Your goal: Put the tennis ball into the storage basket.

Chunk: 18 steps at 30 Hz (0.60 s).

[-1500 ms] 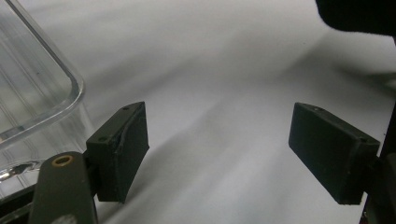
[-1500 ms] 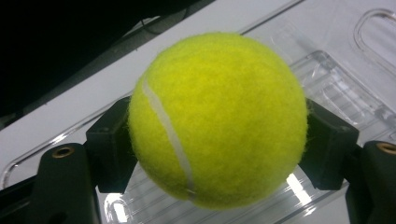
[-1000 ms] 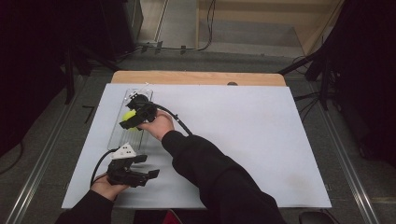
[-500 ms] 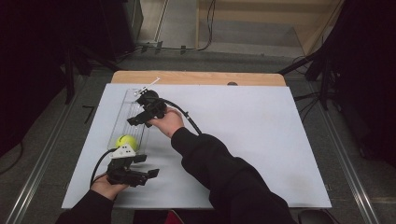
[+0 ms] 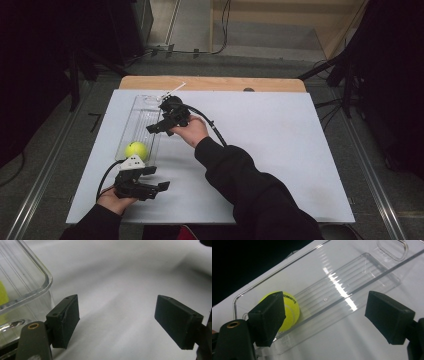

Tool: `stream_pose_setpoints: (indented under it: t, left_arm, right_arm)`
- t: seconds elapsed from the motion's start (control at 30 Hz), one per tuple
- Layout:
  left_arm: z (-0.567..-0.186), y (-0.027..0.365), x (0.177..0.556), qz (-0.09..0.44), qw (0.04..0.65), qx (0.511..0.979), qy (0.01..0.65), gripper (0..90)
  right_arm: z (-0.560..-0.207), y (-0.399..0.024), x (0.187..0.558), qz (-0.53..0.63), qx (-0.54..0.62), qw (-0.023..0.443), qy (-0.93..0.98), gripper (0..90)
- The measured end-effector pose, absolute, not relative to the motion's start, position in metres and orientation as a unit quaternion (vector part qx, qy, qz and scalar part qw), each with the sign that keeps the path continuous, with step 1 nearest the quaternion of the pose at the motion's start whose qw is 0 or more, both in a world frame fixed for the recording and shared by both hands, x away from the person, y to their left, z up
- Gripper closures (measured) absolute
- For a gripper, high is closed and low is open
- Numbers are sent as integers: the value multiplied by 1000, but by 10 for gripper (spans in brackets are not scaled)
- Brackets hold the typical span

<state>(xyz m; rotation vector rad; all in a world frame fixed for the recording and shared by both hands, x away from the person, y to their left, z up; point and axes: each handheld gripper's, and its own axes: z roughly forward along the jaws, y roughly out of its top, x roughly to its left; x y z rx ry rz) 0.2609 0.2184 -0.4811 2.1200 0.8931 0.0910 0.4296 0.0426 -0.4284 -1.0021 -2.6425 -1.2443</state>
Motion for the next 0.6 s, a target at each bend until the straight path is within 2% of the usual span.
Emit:
stream_pose_setpoints:
  t: [0.6]
  left_arm:
    - [-480, 219, 258, 41, 408, 840, 355, 204]
  right_arm:
    - [-433, 15, 413, -394, -320, 28, -861, 150]
